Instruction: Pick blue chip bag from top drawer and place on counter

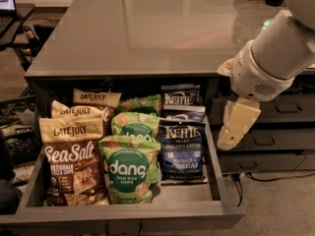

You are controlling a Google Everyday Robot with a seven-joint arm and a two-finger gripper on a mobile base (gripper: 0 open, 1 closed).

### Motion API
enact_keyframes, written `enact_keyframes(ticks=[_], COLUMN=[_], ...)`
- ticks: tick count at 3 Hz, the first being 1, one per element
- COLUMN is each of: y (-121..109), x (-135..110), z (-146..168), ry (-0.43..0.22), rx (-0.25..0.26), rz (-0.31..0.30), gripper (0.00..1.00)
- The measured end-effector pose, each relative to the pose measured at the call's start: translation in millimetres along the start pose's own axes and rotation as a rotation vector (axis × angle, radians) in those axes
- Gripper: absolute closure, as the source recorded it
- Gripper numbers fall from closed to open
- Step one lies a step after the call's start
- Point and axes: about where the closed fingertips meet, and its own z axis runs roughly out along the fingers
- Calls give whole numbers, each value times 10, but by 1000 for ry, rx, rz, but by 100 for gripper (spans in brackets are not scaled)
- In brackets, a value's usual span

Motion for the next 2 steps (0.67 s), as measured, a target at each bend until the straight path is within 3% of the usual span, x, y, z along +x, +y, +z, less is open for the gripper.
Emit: enact_keyframes(ticks=[1,2], y=[-32,-167], x=[-80,-164], z=[289,803], ry=[-43,-76], rx=[-9,-28], rz=[-8,7], gripper=[0,0])
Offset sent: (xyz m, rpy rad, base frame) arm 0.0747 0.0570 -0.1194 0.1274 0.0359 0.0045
